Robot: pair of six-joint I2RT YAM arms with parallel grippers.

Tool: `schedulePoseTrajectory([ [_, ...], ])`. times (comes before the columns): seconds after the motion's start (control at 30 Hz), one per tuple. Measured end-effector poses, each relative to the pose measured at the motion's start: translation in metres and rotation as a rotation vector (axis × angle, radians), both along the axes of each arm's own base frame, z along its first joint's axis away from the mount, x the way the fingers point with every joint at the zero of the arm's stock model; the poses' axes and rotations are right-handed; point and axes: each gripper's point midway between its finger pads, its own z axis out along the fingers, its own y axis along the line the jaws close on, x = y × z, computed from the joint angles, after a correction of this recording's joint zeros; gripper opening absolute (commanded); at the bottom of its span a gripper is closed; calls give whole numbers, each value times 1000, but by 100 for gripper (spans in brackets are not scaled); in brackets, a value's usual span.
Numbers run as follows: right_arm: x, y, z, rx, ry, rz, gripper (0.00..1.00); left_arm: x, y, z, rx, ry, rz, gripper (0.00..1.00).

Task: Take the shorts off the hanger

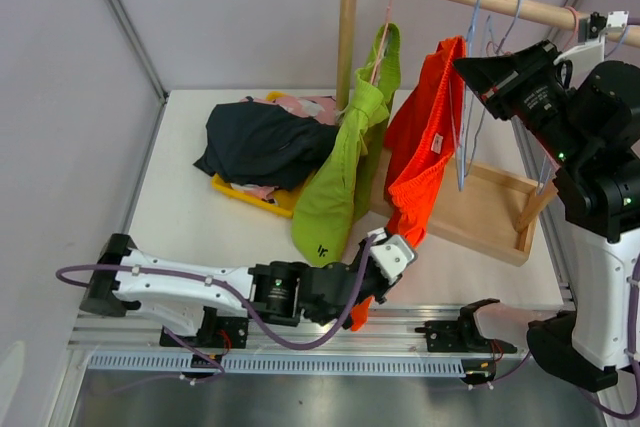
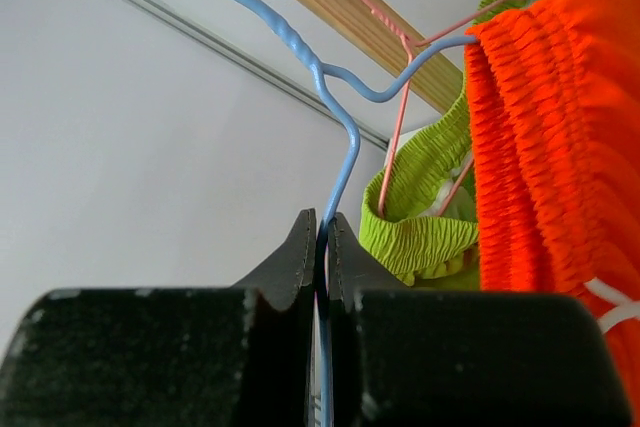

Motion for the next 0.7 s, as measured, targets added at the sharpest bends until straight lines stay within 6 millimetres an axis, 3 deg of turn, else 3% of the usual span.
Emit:
schedulePoseTrajectory([
  [0.1,-11,-4,3,25,-8,-2,0,19,-9,0,10,1,28,0],
  [0.17,-21,-7,-2,46,-1,0,0,43,-12,6,15,2,64,0],
  [0.33,-54,-7,-24,110,68,50,0,130,-9,48,-15,-4,222,0],
  [0.47,-75,-2,-45,157,123,106,0,182,-5,85,-53,-24,312,0],
  [0.6,-88,-1,-56,180,154,134,0,200,-2,95,-46,-24,340,0],
  [0.7,-84,1,-55,179,155,137,0,195,-2,78,-11,-2,319,0],
])
